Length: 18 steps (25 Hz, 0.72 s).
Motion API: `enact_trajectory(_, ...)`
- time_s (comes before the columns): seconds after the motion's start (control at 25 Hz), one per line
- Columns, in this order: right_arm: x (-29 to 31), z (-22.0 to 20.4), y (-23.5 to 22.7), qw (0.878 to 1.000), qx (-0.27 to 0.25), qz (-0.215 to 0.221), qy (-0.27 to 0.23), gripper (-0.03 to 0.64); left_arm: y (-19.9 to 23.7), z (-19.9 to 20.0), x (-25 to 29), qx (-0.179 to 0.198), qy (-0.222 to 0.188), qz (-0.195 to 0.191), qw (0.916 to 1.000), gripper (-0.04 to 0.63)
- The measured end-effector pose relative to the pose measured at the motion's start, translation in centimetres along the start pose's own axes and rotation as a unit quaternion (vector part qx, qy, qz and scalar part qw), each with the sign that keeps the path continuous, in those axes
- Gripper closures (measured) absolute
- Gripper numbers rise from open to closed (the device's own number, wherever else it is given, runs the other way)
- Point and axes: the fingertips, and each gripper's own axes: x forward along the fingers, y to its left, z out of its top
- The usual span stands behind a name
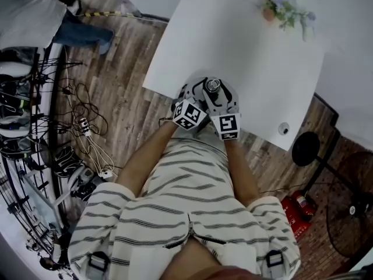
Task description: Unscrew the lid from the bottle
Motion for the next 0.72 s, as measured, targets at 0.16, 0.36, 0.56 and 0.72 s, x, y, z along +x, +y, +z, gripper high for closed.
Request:
enact_trajectory(0.16, -0.16, -0.07, 0.05, 1.000, -0.006, 0.024, 0.002, 0.358, -0.03, 0.03, 0.01, -0.001, 0.000, -0.001, 1.0000, 0.282)
enact_trajectory(0.36, -0.35, -0.27, 0.37, 0.991, -0.040, 0.129, 0.006, 0.360, -0.13, 0.00, 0.05, -0.001, -0.001, -0.002, 1.0000, 0.282)
enact_trajectory(0.56, -0.64, -0.42, 0.52, 0.949, -0.091, 0.299, 0.031, 0.370, -0.05, -0.05, 0.19, 0.000, -0.001, -0.003, 1.0000, 0.282)
enact_trajectory(0.72, -0.78, -0.49, 0.63, 0.918, -0.106, 0.378, 0.056, 0.370, -0.19, 0.00, 0.18, 0.001, -0.001, -0.006, 1.0000, 0.282)
